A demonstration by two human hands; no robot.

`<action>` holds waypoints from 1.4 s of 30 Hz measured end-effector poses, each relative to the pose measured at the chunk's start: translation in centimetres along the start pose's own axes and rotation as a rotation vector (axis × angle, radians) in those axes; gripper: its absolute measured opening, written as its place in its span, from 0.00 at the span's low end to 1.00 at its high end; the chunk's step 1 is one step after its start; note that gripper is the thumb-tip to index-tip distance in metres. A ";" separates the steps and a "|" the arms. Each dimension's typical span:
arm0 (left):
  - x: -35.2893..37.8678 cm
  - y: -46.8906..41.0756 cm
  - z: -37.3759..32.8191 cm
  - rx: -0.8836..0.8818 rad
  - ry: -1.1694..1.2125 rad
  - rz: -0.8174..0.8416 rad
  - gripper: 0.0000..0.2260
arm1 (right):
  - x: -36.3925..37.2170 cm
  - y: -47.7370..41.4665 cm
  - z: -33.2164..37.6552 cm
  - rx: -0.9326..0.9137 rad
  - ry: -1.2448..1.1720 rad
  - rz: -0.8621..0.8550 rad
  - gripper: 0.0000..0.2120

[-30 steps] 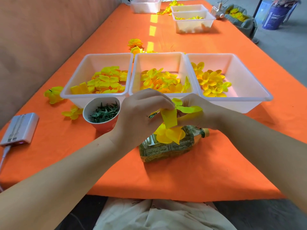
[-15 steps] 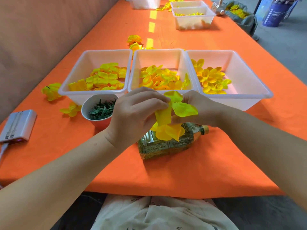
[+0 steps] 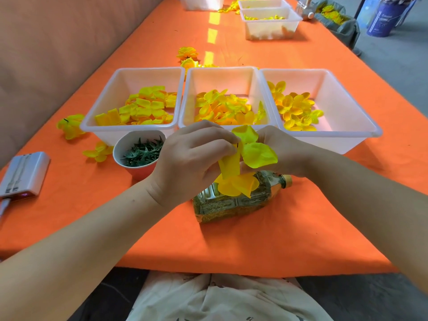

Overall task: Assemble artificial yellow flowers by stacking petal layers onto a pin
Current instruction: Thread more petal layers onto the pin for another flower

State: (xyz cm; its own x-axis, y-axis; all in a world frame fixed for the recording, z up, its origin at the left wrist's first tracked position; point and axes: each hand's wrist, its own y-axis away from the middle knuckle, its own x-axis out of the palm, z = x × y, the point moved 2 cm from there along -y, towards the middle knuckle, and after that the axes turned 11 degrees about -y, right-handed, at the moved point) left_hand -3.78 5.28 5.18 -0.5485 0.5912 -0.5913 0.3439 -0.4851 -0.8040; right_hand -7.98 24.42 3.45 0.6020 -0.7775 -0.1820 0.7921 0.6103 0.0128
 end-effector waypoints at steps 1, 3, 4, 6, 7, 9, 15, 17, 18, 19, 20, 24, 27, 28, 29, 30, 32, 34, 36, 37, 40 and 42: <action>0.2 0.0 0.1 0.001 0.025 0.036 0.04 | 0.0 0.0 0.0 -0.002 -0.005 0.005 0.11; 0.1 -0.1 0.4 -0.021 0.079 0.084 0.02 | 0.0 -0.2 0.0 -0.013 -0.028 0.028 0.10; 0.1 -0.2 0.2 -0.017 0.095 0.088 0.03 | 0.1 -0.2 0.0 -0.017 -0.050 0.043 0.08; 0.3 0.0 0.1 -0.044 0.150 0.125 0.05 | 0.1 -0.2 -0.2 -0.016 -0.099 0.055 0.06; 0.4 0.2 0.1 -0.040 0.157 0.148 0.03 | 0.0 -0.2 -0.3 -0.008 -0.092 0.050 0.04; 0.7 0.5 0.1 -0.062 0.194 0.182 0.05 | -0.1 -0.3 -0.6 0.002 -0.030 0.040 0.02; 1.3 1.4 0.2 -0.080 0.223 0.248 0.06 | -0.1 -0.5 -1.1 -0.013 -0.202 0.120 0.03; 1.3 1.6 0.3 -0.081 0.231 0.250 0.08 | -0.2 -0.7 -1.5 -0.018 -0.234 0.120 0.03; 1.3 1.7 0.3 -0.082 0.238 0.254 0.08 | -0.3 -0.8 -1.7 -0.015 -0.237 0.116 0.04; 1.4 1.8 0.3 -0.085 0.240 0.258 0.08 | -0.3 -0.8 -1.7 -0.013 -0.236 0.112 0.04; 1.4 1.8 0.3 -0.096 0.243 0.260 0.09 | -0.2 -0.8 -1.7 -0.015 -0.234 0.109 0.04; 1.4 2.1 0.4 -0.114 0.278 0.276 0.07 | -0.3 -0.7 -1.4 -0.015 -0.218 0.113 0.04; 1.4 2.2 0.5 -0.132 0.298 0.273 0.10 | -0.2 -0.4 -1.2 -0.003 -0.257 0.135 0.06; 1.4 2.1 0.6 -0.139 0.304 0.267 0.11 | -0.2 -0.3 -1.2 0.001 -0.277 0.139 0.06; 1.5 2.1 0.6 -0.144 0.309 0.259 0.11 | -0.2 -0.2 -1.2 0.003 -0.277 0.138 0.06; 1.5 2.1 0.6 -0.150 0.318 0.251 0.12 | -0.2 -0.1 -1.2 -0.003 -0.252 0.132 0.08; 1.4 2.1 0.6 -0.163 0.341 0.239 0.13 | -0.3 0.0 -1.2 -0.012 -0.192 0.128 0.10; 1.4 2.1 0.4 -0.162 0.340 0.248 0.13 | -0.4 0.1 -1.0 -0.015 -0.166 0.152 0.12; 1.5 2.1 0.2 -0.149 0.309 0.266 0.13 | -0.5 0.2 -1.1 -0.007 -0.165 0.181 0.14; 1.5 2.1 0.2 -0.140 0.299 0.274 0.13 | -0.5 0.2 -1.1 0.000 -0.169 0.186 0.14; 1.7 2.5 0.5 -0.100 0.289 0.292 0.12 | -0.5 0.2 -1.2 0.010 -0.185 0.194 0.13; 2.0 3.1 1.0 -0.096 0.269 0.338 0.12 | -0.7 0.2 -1.4 0.035 -0.213 0.187 0.10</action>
State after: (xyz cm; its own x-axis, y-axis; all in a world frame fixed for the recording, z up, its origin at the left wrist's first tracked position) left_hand -4.55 4.34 1.55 -0.1793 0.5630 -0.8068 0.5461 -0.6252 -0.5576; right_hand -8.39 25.24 2.24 0.7429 -0.6684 0.0378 0.6659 0.7436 0.0610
